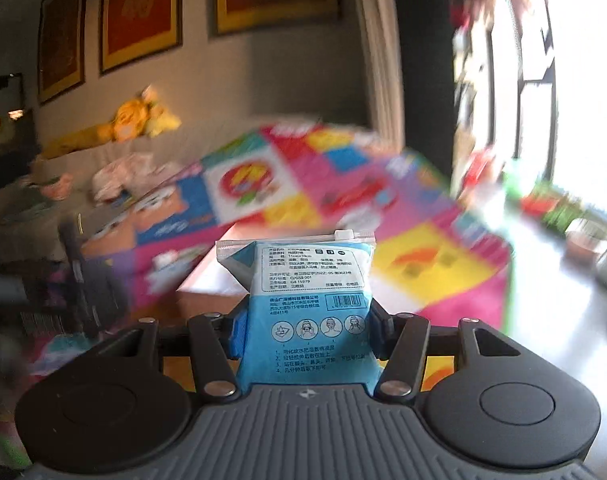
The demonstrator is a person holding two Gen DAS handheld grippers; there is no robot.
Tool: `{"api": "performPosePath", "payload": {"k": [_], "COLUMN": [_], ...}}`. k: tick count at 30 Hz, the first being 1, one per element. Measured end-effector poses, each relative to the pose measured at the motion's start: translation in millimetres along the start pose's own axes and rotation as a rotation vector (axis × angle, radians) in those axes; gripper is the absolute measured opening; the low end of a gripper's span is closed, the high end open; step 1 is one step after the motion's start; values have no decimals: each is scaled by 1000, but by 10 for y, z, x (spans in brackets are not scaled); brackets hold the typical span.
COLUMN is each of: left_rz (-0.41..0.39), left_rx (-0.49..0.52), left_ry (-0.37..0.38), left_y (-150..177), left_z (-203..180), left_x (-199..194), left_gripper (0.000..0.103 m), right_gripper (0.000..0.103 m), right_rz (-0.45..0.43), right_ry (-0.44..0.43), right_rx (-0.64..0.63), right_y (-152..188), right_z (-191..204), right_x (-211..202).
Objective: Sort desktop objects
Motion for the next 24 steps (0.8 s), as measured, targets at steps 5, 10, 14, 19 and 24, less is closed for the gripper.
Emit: {"api": "performPosePath", "payload": {"k": [5,10,14,19,24], "left_rz": [-20,145,232,88,39], "left_rx": [-61,6,-67,-119,-32], "left_ry": [76,5,0,52,-15], "left_y": [-418,-21,305,174,394], "left_z": [-145,-132,59,101,170], "left_x": [945,1744,1815,1156,647], "left_gripper": [89,90,91,100,101], "right_gripper": [55,55,55,55,55], "right_rz": [31,75,117,164,165], "right_ry": [-24,10,47,38,13], "right_rx": [107,99,116,122,56], "right_y": [126,305,435,502,319], "right_z": [-132,-250,-367,-360,-134], "right_x": [179,322,405,556,876]}}
Point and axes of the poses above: each gripper's, at about its wrist camera, not at the fingertips, and x roughly the way its jaws point, z to its left, y to its underside, the point moved 10 cm from there along x, roughly the way its jaws point, and after that the axes turned 9 degrees about -z, right-handed, at the moved point
